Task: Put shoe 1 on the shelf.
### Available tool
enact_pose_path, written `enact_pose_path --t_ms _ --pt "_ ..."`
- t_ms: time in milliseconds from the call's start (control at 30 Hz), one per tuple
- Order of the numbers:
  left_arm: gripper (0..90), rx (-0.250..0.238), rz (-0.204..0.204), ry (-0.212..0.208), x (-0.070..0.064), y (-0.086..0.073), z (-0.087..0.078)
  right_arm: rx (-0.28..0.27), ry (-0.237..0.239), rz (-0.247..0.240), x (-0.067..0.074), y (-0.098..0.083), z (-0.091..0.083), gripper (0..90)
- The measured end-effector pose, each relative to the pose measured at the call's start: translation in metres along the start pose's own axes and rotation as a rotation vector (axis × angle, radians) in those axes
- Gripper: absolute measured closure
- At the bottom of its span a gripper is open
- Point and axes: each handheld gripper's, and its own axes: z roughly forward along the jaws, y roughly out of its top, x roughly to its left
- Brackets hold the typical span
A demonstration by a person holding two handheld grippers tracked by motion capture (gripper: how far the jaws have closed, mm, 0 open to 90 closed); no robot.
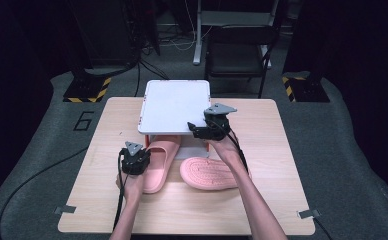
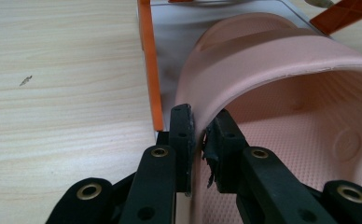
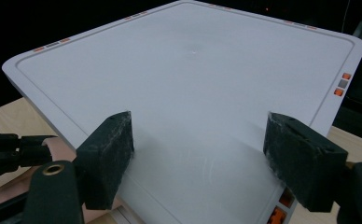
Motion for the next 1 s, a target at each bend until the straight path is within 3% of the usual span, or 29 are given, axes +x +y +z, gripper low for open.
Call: enact_pose_path --t_ms 100,267,433,467,500,600,633,767,800,833,867,900,1000 --pt "80.5 0.002 -0.016 0.054 -0.005 0.003 0.006 0.004 -0.003 -0.001 0.000 0.000 0.000 22.7" --pt "80.1 0.010 -0.037 0.069 -0.008 0.008 0.014 0.002 -0.007 0.003 0.000 0.000 0.000 22.6" --pt "75.1 0.000 -0.059 0.009 -0.005 0.008 0.016 0.004 -0.014 0.003 0.001 0.000 0.000 21.9" --pt "62.8 0.013 -0.058 -0.025 -0.002 0.008 0.012 0.004 -0.014 0.004 0.001 0.000 0.000 21.9" --pt "57.9 -0.005 -0.052 -0.061 0.001 0.006 0.008 0.004 -0.014 0.005 0.001 0.000 0.000 21.9" --pt "52.4 -0.016 -0.051 -0.080 0.004 0.003 0.003 0.004 -0.014 0.004 0.001 0.000 0.000 21.8" --pt "53.5 -0.017 -0.025 -0.075 0.009 0.002 0.003 0.004 -0.015 0.006 0.002 0.000 0.000 21.8" --pt "59.9 0.002 -0.032 -0.063 0.009 0.002 0.010 0.001 -0.021 0.008 0.003 0.000 0.001 21.1" --pt "65.5 0.012 -0.045 -0.067 0.007 0.001 0.014 0.000 -0.023 0.005 0.003 0.000 0.000 21.0" --pt "65.5 0.023 -0.037 -0.052 0.005 0.001 0.016 0.000 -0.023 0.005 0.003 0.000 0.000 21.0" --pt "75.0 0.027 -0.042 -0.022 0.004 0.000 0.020 0.001 -0.020 0.006 0.002 0.000 0.000 21.0" --pt "77.5 0.027 -0.042 -0.022 0.004 0.000 0.020 0.001 -0.020 0.006 0.002 0.000 0.000 21.0" --pt "79.8 0.027 -0.047 0.045 -0.001 0.002 0.022 0.000 -0.021 0.006 0.002 0.000 0.000 20.8"
